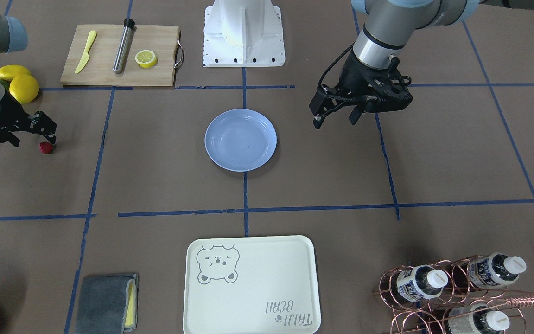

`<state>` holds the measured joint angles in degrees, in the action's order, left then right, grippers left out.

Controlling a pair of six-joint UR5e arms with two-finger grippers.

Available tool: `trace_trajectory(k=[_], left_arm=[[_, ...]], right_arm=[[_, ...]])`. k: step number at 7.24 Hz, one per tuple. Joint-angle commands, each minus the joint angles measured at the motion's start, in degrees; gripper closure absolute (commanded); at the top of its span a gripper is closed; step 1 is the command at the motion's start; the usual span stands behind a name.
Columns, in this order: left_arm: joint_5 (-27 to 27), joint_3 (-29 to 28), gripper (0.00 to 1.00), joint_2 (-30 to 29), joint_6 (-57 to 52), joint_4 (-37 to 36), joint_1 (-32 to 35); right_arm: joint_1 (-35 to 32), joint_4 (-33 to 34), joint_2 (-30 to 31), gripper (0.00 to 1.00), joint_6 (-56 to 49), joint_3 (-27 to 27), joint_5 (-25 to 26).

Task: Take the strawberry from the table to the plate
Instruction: 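Close the right gripper on the red strawberry while the left arm withdraws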

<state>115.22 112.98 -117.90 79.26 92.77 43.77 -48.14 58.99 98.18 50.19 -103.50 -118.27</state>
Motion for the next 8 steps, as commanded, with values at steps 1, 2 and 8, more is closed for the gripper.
trace_trajectory(k=[1,2,8], left_arm=[[0.0,0.0,0.00,0.1,-0.2,-0.1,0.2],[0.0,0.0,0.00,0.1,-0.2,-0.1,0.2],[0.0,0.0,0.00,0.1,-0.2,-0.1,0.4]], right_arm=[[0.9,0.0,-1.2,0.00,-0.1,1.9,0.1],[1.1,0.0,-1.7,0.00,-0.4,2.9,0.0],[1.0,0.0,-2.1,0.59,-0.5,3.2,-0.7]])
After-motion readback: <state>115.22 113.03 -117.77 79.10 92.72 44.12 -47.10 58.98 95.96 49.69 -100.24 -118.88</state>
